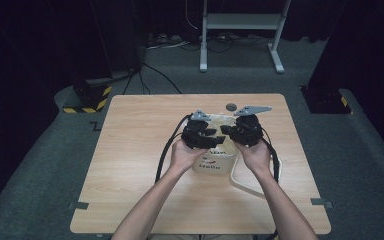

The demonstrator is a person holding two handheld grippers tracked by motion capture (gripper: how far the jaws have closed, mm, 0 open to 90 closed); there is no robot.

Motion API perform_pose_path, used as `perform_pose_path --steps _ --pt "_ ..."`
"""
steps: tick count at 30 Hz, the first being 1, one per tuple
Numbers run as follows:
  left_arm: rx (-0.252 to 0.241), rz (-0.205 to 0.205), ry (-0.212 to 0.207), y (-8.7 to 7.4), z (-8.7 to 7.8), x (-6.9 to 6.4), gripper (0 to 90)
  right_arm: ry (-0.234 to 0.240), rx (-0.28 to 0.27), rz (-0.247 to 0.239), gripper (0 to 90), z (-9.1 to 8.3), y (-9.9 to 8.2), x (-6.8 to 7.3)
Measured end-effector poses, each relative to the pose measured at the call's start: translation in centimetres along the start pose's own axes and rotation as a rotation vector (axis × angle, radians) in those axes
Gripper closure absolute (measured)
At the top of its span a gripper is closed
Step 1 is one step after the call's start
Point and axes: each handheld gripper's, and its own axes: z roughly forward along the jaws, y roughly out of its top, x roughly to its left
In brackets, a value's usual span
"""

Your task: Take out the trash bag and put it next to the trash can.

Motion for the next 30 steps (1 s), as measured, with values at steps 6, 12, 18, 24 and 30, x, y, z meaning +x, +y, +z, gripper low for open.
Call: perform_pose_path --steps 6,12,18,24,30 --pt "0.01 0.004 0.003 0.2 0.3 -0.2 53.1 0.016 -0.012 -0.019 90.0 0.1 0.5 0.7" --pt "0.004 0.004 0.027 0.2 0.1 -0.2 53.1 -0.06 0.006 -0.026 90.0 -0.2 0.3 0.4" --pt "0.013 0.01 0.039 0.2 0.2 -0.3 52.8 -0.122 0.03 0.006 77.8 -0.7 -0.1 -0.4" --pt "0.007 0.008 0.043 0.2 0.1 -0.3 52.0 -0.143 0.079 0.027 65.6 -0.2 -0.3 -0.8" --pt "0.0 0.004 0.035 0.2 0.0 -0.4 48.8 -0.156 0.128 0.018 84.7 0.5 -0.5 -0.7"
